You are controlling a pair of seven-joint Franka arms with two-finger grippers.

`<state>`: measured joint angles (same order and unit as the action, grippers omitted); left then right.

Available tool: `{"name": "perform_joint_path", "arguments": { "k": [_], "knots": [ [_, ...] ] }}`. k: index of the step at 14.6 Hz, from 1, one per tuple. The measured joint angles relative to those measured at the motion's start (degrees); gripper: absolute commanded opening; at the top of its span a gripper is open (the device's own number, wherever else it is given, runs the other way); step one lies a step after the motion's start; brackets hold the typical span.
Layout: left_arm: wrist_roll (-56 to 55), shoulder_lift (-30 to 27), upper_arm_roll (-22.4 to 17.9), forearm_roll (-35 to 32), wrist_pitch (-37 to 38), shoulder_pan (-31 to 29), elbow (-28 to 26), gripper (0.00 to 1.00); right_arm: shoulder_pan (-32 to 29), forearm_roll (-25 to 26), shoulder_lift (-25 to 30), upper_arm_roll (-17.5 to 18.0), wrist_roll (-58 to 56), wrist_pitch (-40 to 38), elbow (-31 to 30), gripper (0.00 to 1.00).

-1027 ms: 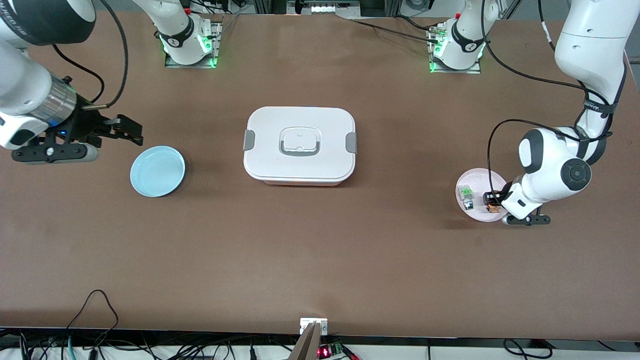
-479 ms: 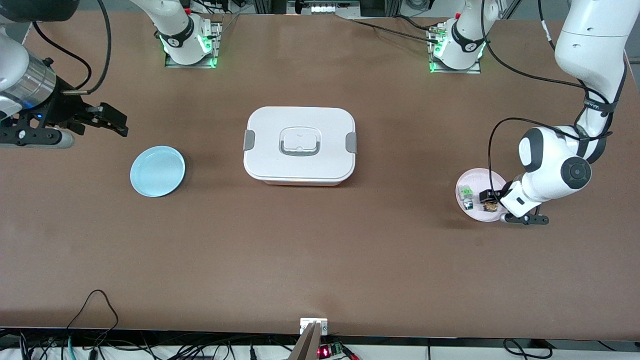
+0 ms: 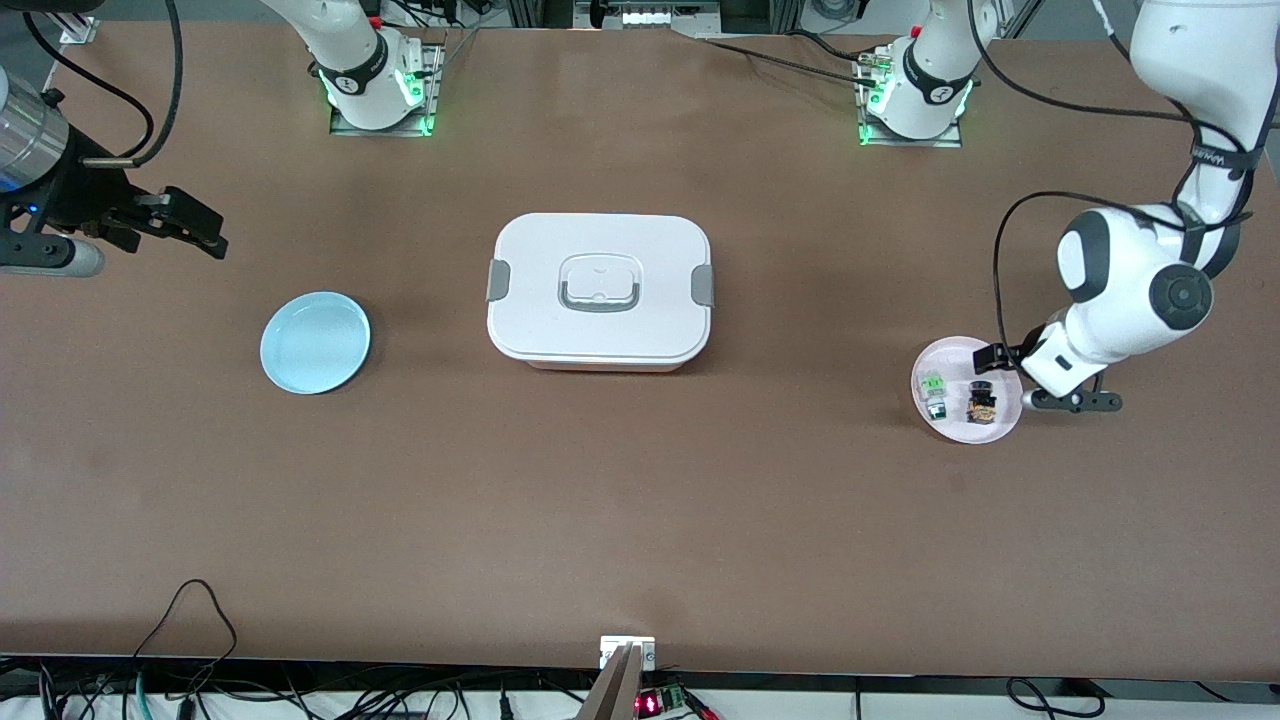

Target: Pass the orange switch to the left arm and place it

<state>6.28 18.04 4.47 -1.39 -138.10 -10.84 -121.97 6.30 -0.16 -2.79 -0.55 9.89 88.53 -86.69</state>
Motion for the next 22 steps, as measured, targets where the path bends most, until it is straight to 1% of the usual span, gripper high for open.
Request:
{"name": "perform_joint_path", "arguments": {
  "k": [2, 3, 5, 6, 8, 10, 12, 14, 17, 22],
  "knots": [
    [0.0, -5.8, 0.3, 0.0, 1.5, 0.2, 0.4, 1.00, -0.1, 0.0, 0.6, 0.0, 0.0, 0.0, 0.0, 1.00],
    [0.0, -9.2, 0.4, 0.0, 4.4, 0.3, 0.9, 1.00, -0.1, 0.0, 0.9, 0.0, 0.0, -0.1, 0.0, 1.00],
    [0.0, -15.3, 0.6, 0.0, 14.9, 0.7, 3.7, 1.00, -0.1, 0.0, 1.2, 0.1, 0.0, -0.1, 0.0, 1.00],
    [0.0, -17.0, 0.7, 0.0, 20.5, 0.7, 6.3, 1.00, -0.1, 0.0, 1.2, 0.2, 0.0, -0.1, 0.0, 1.00],
    [0.0, -18.4, 0.8, 0.0, 29.9, 0.8, 13.3, 1.00, -0.1, 0.0, 1.2, 0.3, 0.0, -0.1, -0.2, 1.00],
    [0.0, -18.4, 0.9, 0.0, 36.9, 1.5, 20.7, 1.00, -0.1, 0.0, 1.2, 0.3, 0.0, 0.0, -0.2, 1.00],
    [0.0, -18.8, 0.9, 0.0, 42.9, 2.6, 25.8, 1.00, -0.2, 0.0, 1.1, 0.2, 0.0, 0.0, -0.2, 1.00],
    [0.0, -19.6, 1.0, 0.0, 45.1, 4.4, 27.6, 1.00, -0.4, 0.0, 0.9, -0.1, 0.0, 0.0, -0.2, 1.00],
    [-0.2, -20.2, 1.9, 0.0, 45.3, 7.2, 27.8, 1.00, -0.4, 0.0, 0.9, -0.2, 0.0, 0.0, -0.2, 1.00],
    [-0.2, -20.2, 2.0, 0.0, 45.3, 7.2, 27.8, 1.00, -0.4, 0.0, 0.9, -0.2, 0.0, 0.0, -0.2, 1.00]
  ]
}}
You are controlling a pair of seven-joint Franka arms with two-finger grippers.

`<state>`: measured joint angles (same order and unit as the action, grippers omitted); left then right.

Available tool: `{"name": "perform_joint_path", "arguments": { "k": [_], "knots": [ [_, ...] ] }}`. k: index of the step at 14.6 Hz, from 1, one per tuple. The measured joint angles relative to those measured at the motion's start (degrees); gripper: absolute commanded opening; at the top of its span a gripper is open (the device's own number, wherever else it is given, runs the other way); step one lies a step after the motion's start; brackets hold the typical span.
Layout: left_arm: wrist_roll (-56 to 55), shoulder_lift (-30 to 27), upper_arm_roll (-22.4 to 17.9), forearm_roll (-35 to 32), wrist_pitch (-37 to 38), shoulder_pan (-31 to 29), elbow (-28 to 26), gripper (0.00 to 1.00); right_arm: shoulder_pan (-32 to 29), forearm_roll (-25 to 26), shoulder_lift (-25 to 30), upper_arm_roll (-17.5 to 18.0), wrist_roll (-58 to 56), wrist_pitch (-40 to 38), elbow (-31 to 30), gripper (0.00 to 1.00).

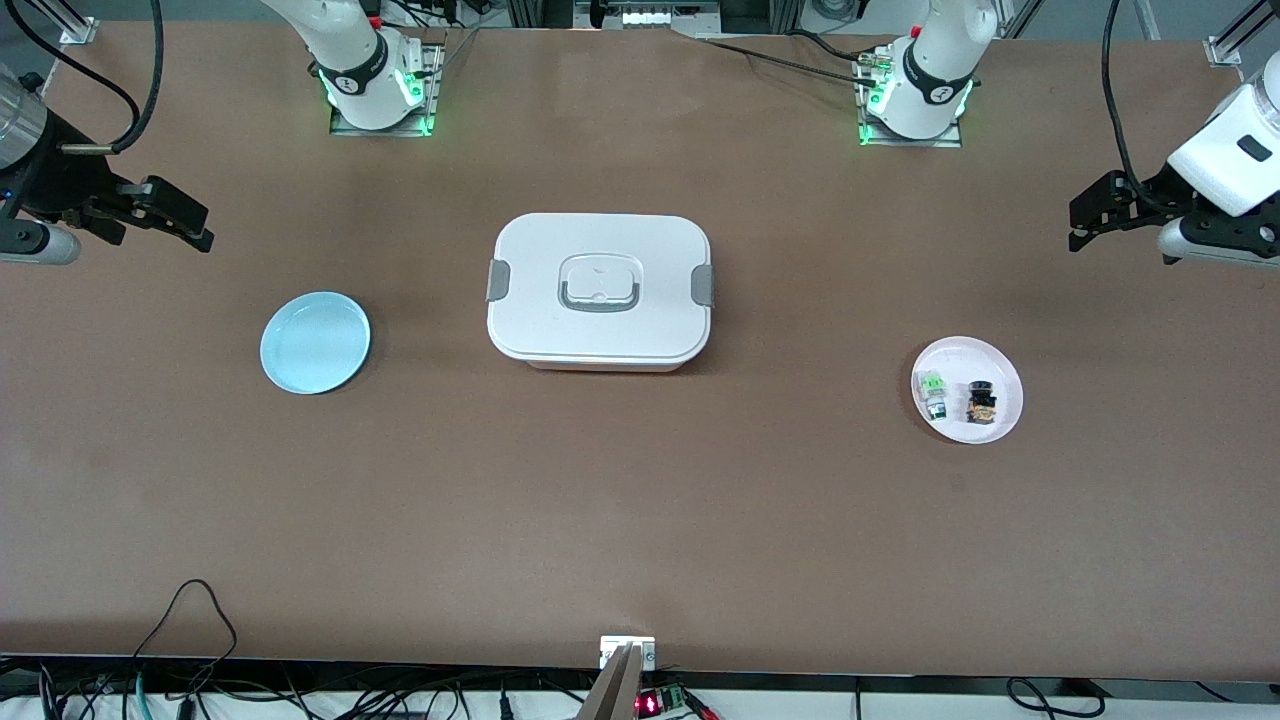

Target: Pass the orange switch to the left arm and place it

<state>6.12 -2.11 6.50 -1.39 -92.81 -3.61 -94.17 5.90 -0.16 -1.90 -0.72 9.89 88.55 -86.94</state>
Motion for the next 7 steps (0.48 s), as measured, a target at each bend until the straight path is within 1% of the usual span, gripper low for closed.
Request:
{"name": "perform_joint_path", "arguments": {
  "k": [7],
  "knots": [
    [0.0, 0.2, 0.1, 0.4, 0.0, -0.2, 0.0, 1.00, 0.0, 0.0, 0.0, 0.0, 0.0, 0.0, 0.0, 1.00]
  ]
}}
